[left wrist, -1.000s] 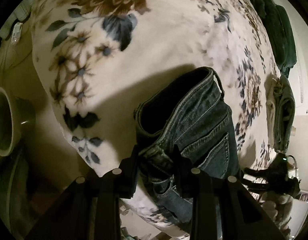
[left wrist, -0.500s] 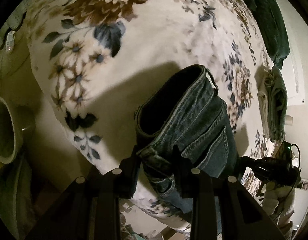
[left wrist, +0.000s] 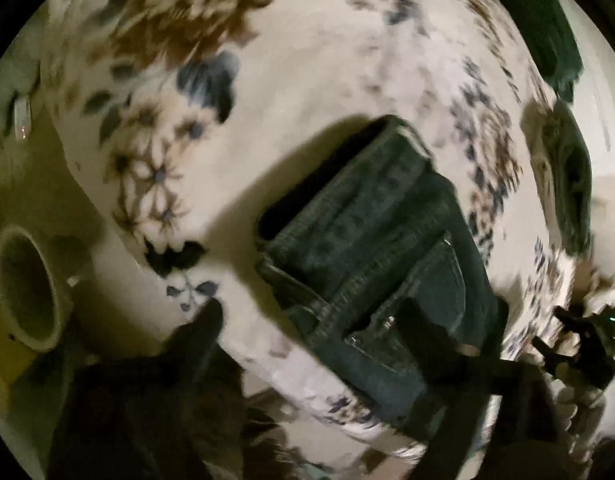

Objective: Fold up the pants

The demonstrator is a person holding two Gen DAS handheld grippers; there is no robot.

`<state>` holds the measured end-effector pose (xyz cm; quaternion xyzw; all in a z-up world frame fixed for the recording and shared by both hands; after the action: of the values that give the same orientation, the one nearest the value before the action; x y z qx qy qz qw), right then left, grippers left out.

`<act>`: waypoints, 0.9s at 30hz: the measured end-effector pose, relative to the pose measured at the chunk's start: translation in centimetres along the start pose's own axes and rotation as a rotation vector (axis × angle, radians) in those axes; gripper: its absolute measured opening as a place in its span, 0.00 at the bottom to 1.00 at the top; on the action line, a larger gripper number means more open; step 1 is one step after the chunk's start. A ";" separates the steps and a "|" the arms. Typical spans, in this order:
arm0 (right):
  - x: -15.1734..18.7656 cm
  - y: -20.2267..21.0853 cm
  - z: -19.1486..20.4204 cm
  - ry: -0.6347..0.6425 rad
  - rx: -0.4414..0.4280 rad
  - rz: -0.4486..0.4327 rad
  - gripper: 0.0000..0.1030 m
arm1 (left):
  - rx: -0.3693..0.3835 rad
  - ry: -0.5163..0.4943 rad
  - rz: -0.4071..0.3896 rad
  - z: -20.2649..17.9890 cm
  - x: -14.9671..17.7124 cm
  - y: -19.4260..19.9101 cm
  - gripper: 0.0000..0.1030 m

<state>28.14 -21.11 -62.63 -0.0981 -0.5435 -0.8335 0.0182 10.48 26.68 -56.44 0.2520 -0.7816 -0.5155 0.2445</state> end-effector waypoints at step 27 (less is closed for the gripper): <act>31.5 9.7 -51.8 -0.885 -0.247 -0.563 0.72 | -0.173 -0.924 0.226 -36.8 28.9 -19.1 0.90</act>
<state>-8.81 -69.77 -68.28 -0.2922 -0.4024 -0.7428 -0.4483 15.04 -23.67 -57.76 -0.1110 -0.7853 -0.6068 -0.0536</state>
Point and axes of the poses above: each gripper's, at about its wrist camera, not at the fingertips, and y roughly against the way its jaws point, z to its left, x to its underside, the point moved 2 cm from there along -y, roughly the way its jaws point, and after that the axes turned 6 degrees about z, right-handed, at the moved point
